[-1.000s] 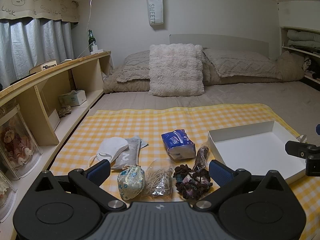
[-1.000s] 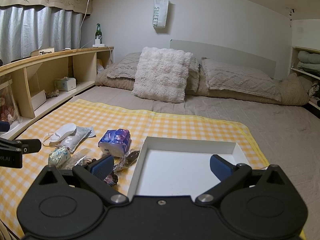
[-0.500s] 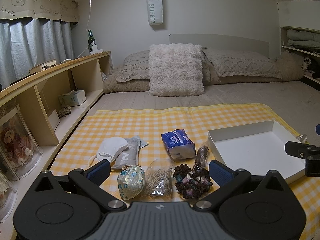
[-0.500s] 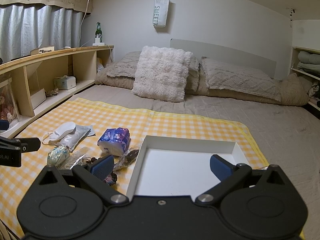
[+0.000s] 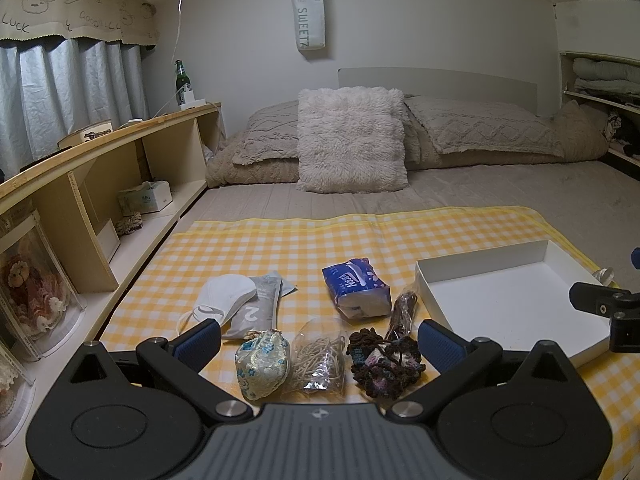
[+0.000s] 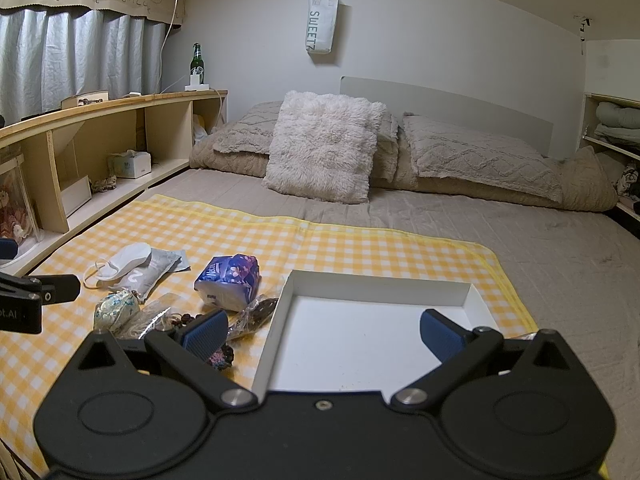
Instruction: Organize soft objects
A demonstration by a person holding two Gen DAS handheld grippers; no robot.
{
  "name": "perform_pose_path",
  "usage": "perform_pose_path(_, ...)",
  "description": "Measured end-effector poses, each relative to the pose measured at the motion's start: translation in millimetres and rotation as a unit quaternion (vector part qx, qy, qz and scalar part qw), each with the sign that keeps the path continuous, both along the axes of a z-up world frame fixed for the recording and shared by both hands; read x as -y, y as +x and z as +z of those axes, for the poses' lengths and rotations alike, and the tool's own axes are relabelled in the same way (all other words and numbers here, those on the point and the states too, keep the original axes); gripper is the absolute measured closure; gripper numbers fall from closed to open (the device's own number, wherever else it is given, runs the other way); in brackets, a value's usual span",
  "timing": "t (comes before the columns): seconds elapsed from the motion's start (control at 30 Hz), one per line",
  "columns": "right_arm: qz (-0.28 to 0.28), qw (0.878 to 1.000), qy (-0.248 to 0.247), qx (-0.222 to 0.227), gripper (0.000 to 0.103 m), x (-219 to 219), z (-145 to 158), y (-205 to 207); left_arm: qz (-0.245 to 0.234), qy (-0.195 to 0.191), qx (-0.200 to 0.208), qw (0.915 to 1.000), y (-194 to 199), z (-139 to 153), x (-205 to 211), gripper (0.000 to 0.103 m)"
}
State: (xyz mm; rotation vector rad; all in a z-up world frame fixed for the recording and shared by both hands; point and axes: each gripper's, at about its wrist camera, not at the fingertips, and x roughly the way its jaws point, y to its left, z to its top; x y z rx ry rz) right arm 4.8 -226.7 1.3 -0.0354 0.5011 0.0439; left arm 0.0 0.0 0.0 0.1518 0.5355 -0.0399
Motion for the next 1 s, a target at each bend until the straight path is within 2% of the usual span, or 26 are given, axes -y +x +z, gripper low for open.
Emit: perform_pose_path(1.0,-0.001,1.0,-0.001,0.0,0.0,-2.6,-2.9,0.1,0.001,0.0,0.0,1.0,0.0,0.0,0.1,0.0)
